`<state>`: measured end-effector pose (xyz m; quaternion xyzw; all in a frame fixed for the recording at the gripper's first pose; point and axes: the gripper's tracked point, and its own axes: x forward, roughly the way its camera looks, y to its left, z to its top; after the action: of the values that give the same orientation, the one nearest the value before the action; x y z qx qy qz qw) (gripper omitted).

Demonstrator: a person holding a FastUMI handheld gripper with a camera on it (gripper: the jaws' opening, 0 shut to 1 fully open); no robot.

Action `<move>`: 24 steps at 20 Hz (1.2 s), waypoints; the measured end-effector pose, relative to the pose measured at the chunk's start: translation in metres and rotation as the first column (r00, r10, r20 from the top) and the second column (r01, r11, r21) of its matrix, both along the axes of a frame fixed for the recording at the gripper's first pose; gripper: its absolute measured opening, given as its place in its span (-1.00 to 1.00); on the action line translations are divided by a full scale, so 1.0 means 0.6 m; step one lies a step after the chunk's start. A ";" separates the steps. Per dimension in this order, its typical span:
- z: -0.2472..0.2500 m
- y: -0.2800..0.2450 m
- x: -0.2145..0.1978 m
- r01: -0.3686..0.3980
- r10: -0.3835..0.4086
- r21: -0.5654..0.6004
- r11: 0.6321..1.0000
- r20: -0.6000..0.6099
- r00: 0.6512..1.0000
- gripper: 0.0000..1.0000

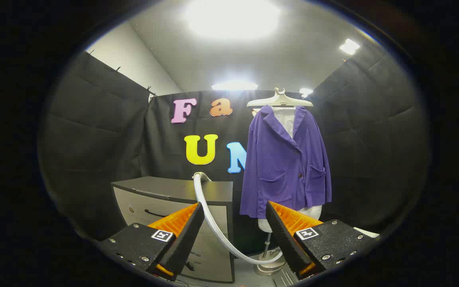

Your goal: Iron the clothes twice with a garment steamer, once on the left side and once on the right side.

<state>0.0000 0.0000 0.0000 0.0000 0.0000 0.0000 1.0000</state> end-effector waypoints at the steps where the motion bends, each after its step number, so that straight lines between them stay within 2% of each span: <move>1: 0.000 0.002 -0.007 -0.003 0.003 0.000 1.000 0.001 1.000 0.90; 14: 0.011 0.020 -0.018 -0.023 0.023 -0.005 1.000 0.011 1.000 0.91; 20: 0.027 0.030 0.000 -0.028 0.028 0.022 0.999 0.020 0.999 0.91; 24: 0.051 0.054 0.032 -0.064 0.064 0.035 0.997 0.018 0.998 0.91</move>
<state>0.0194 0.0324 0.0309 0.0179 -0.0086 0.0320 0.9993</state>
